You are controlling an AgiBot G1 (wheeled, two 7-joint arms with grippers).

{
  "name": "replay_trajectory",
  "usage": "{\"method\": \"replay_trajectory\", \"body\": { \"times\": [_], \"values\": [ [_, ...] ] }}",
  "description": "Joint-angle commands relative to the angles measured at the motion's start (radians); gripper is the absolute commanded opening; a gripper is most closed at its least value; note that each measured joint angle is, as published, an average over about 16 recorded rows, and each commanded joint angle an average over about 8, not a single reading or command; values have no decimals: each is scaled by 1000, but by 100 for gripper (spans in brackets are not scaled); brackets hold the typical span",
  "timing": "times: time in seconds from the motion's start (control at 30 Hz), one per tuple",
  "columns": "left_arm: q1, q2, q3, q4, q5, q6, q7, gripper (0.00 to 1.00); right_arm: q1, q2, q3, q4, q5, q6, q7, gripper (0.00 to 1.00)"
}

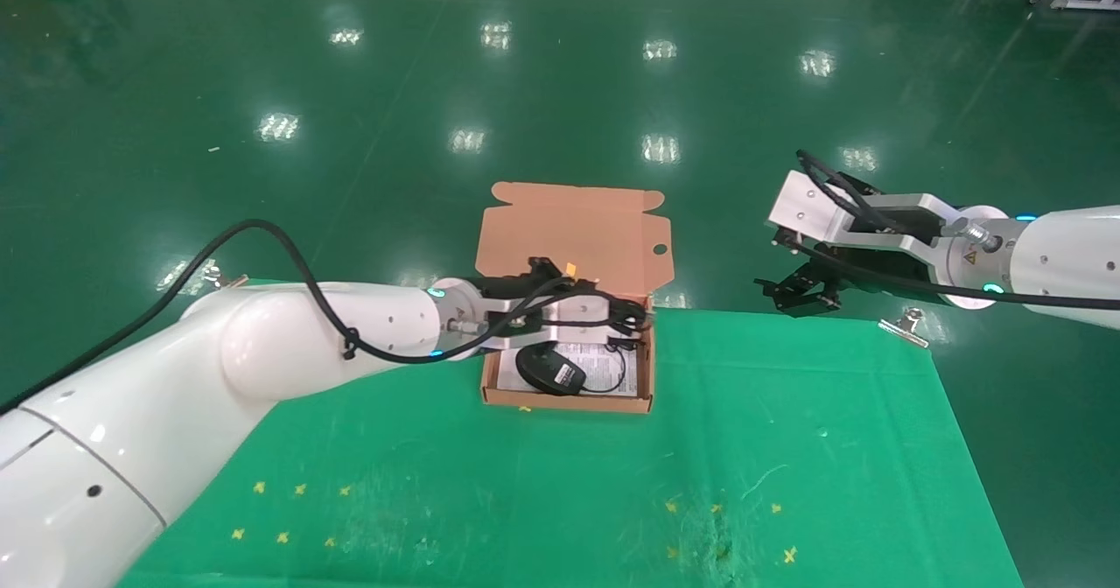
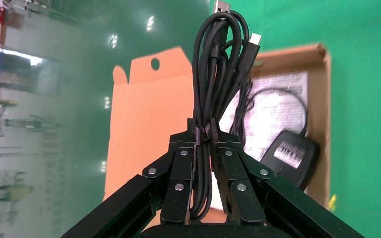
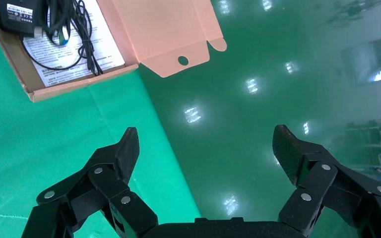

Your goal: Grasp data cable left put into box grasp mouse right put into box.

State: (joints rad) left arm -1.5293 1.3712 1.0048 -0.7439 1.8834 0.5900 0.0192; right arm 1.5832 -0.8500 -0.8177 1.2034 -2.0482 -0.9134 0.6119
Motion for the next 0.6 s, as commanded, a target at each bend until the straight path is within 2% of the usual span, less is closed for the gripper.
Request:
{"method": "replay_trajectory", "body": {
  "times": [0.03,0.37,0.6],
  "values": [
    [-3,2,17,9,-34,-2,7,100,-1,4,0,10,-6,-2,8,100],
    [-3,-3,15,4,-31,1,8,100,-2,1,0,7,-6,-3,8,100],
    [-22,-44,3,-36,-46,6,-18,100,13,-6,3,5,-13,5,4,100]
  ]
}}
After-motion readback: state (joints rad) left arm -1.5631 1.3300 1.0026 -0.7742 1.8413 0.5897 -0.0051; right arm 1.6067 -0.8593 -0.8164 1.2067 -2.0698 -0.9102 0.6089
